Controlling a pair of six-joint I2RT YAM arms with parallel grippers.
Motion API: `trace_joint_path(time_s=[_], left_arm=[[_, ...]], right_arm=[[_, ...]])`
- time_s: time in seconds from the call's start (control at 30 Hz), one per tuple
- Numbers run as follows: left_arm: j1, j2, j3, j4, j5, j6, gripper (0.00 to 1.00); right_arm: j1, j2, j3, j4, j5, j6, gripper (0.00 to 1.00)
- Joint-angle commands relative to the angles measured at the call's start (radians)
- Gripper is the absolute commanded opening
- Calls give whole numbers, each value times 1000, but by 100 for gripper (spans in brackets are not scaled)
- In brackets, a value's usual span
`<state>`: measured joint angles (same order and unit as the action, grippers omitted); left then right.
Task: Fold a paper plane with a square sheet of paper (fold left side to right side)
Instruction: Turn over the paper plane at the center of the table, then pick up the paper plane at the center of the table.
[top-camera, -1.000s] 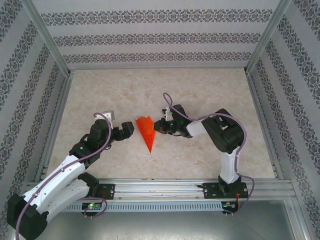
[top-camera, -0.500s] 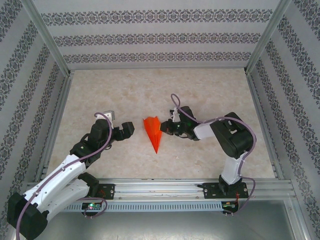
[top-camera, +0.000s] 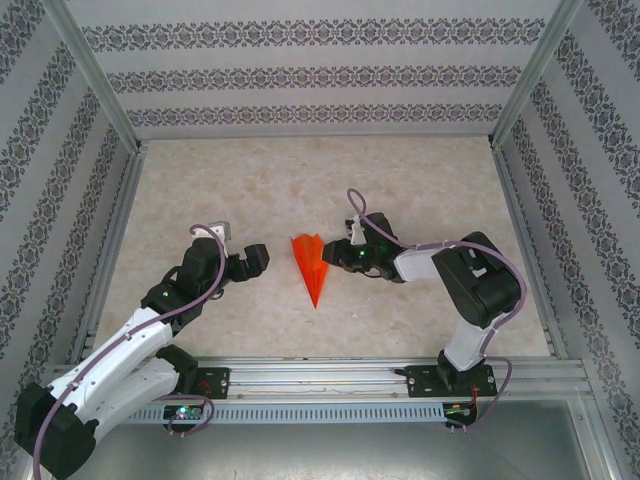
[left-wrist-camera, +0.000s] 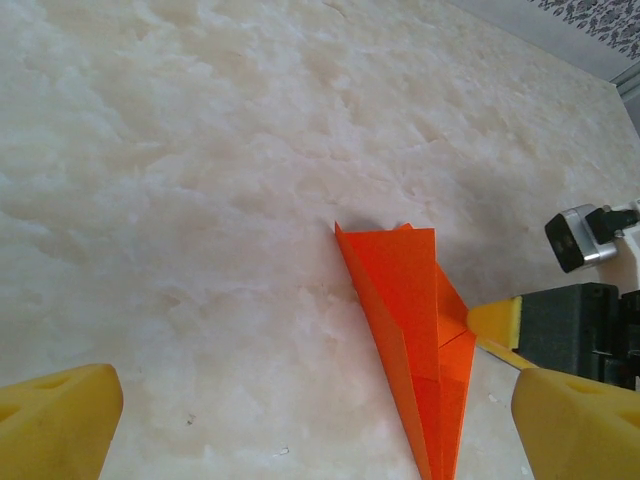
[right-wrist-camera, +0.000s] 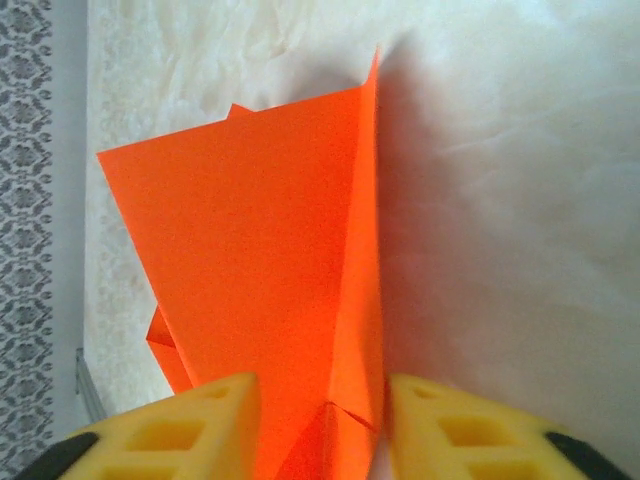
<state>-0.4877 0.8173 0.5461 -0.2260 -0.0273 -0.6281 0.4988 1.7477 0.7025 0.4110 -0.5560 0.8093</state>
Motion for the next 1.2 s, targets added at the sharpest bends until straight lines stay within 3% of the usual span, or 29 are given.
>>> trace_joint_path(time_s=[0.0,0.2,0.4,0.7,1.17], left_arm=[[19,-2,25,-26,-5,15,100],[22,-13,22,-27,-27,19,100],[25,-20,9,-24,-37,18,100],[29,-36,2,-33,-30,22,100],[33,-45,-5,-32,-33,30,100]], right_arm=[[-8,-84,8,-151,70,-77,45],[17,-205,138,-586,200,-232,52],[118,-200,247,-779,226,-236,52],[220,-38,374,-813,250,-172,47],[254,70,463,-860,281,-163,45]])
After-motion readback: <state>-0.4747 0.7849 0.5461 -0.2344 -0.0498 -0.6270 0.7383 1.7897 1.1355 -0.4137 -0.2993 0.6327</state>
